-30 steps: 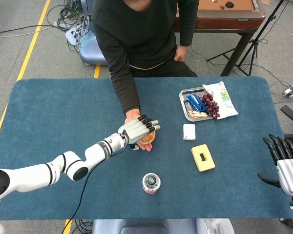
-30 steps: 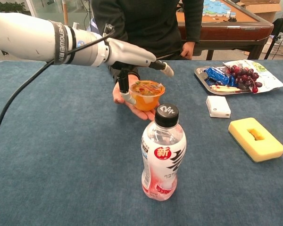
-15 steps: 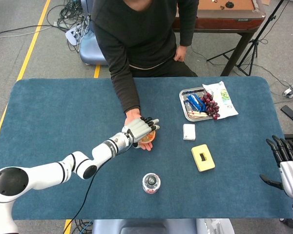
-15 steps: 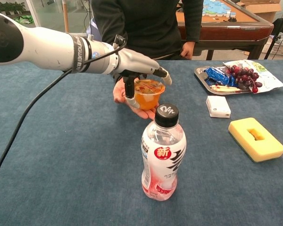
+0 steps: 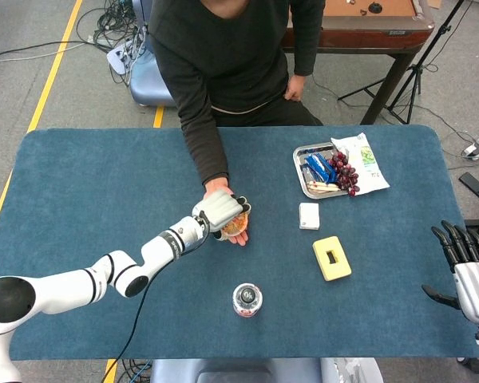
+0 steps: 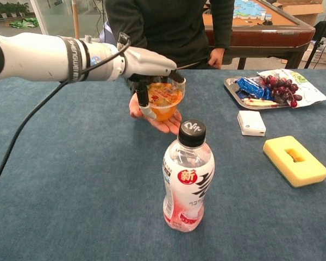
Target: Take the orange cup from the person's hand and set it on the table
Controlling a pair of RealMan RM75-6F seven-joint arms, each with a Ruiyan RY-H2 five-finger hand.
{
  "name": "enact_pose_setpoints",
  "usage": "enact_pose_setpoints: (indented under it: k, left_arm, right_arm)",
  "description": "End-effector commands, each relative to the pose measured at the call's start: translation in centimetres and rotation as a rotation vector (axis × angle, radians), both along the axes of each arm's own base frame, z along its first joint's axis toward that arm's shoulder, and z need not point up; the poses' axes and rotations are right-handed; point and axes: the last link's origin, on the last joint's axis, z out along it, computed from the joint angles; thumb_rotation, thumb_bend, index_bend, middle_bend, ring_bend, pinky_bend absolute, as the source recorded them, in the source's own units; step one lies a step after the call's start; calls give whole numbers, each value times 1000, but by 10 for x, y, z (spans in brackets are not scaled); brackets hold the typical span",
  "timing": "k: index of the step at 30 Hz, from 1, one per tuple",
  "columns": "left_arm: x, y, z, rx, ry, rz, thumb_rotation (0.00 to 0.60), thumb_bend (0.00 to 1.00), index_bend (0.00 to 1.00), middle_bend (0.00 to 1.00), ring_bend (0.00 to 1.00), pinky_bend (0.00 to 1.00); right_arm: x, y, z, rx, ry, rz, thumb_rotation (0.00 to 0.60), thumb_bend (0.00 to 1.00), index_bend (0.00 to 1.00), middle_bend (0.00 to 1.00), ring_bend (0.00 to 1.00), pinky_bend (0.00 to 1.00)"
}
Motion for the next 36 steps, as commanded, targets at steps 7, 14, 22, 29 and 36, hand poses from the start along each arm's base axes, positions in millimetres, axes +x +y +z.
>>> enact_pose_setpoints:
  k: [7,14,22,29,36]
  left_arm:
    - [-52,-13,53,53,0,7,600,189,359,261,350,555]
    - [-94,-21,55,47,36,67,600,189,348,261,344,553]
    - [-110,-22,38,32,54,83,600,189,343,261,343,552]
    - [-126,-18,27,30,105,105,600,189,334,261,343,552]
    - [-141,-17,18,18,148,143,600,189,254,229,321,539]
  right_arm:
    - [5,-1,-3,6,-2,22,600,52,0,0,0,57]
    - [9,-2,-5,13,-2,34,600,51,0,0,0,57]
    - [9,-2,-5,11,3,35,600,52,0,0,0,57]
    - [6,3,-2,4,4,18,600,51,0,0,0,57]
    - [5,2,-2,6,7,20,600,51,0,0,0,57]
